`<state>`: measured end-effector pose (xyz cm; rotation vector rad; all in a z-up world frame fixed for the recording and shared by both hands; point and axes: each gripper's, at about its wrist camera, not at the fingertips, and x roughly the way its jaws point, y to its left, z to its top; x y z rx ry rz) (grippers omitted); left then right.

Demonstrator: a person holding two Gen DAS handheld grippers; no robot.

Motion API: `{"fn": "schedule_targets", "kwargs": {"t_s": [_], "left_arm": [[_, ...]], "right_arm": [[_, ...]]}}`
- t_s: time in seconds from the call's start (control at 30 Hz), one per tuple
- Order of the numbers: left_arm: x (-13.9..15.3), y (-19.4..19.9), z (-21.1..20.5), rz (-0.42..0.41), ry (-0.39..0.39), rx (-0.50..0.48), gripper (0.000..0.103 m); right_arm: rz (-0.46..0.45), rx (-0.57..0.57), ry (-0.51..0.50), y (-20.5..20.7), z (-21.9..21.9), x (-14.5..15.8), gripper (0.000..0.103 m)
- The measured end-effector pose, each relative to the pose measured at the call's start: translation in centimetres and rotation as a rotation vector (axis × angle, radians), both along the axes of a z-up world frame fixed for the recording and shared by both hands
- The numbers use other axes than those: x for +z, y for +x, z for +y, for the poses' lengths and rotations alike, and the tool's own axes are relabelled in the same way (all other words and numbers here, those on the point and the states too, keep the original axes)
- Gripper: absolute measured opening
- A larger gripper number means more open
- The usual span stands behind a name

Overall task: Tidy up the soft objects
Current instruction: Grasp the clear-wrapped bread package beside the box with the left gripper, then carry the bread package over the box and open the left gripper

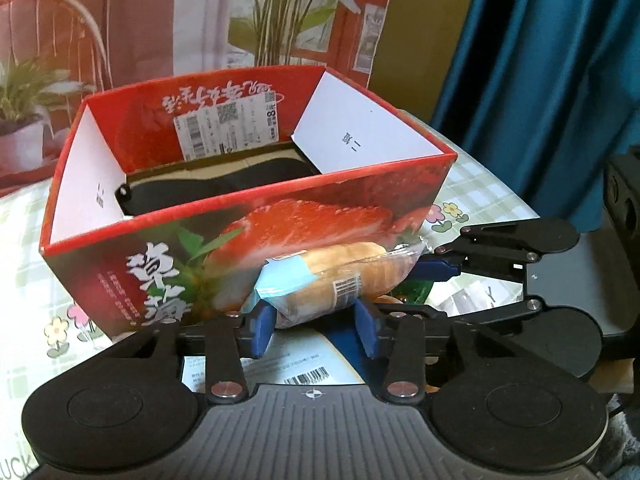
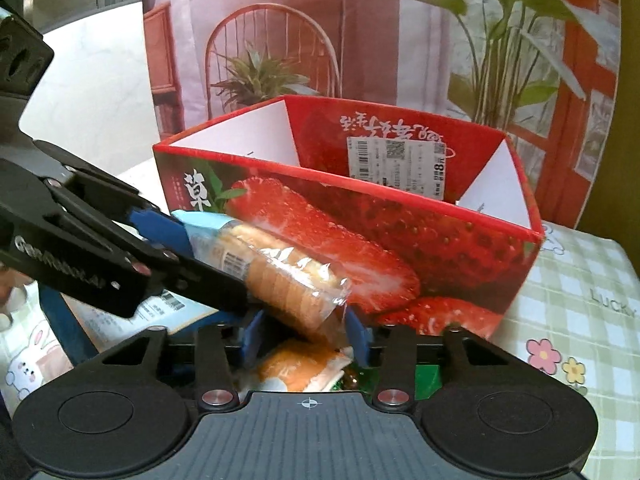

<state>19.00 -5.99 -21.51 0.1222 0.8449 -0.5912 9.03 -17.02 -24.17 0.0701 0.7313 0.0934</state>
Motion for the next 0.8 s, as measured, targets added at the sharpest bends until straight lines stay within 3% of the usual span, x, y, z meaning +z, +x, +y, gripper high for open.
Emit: {"fn": "schedule_targets", "kwargs": {"t_s": [0.2,0.5,0.8], "left_arm": [[1.7,-0.2,0.5,-0.035,-0.043,0.004,0.042],[7.1,-0.6,1.6,-0.134,-0.125,0.003,0.042],[10.2,3.6,1.3,-0.135,-0.173,0.029,0.042]], "right_arm": [[-0.037,0.001,0.016,-0.1,-0.3,1.5,0.031],[-0.143,0.010,0.043,0.3,-1.3,7.5,0.031],[-0.191,0.011,0.005,3.9,-2.6,11.8,0.031]]}}
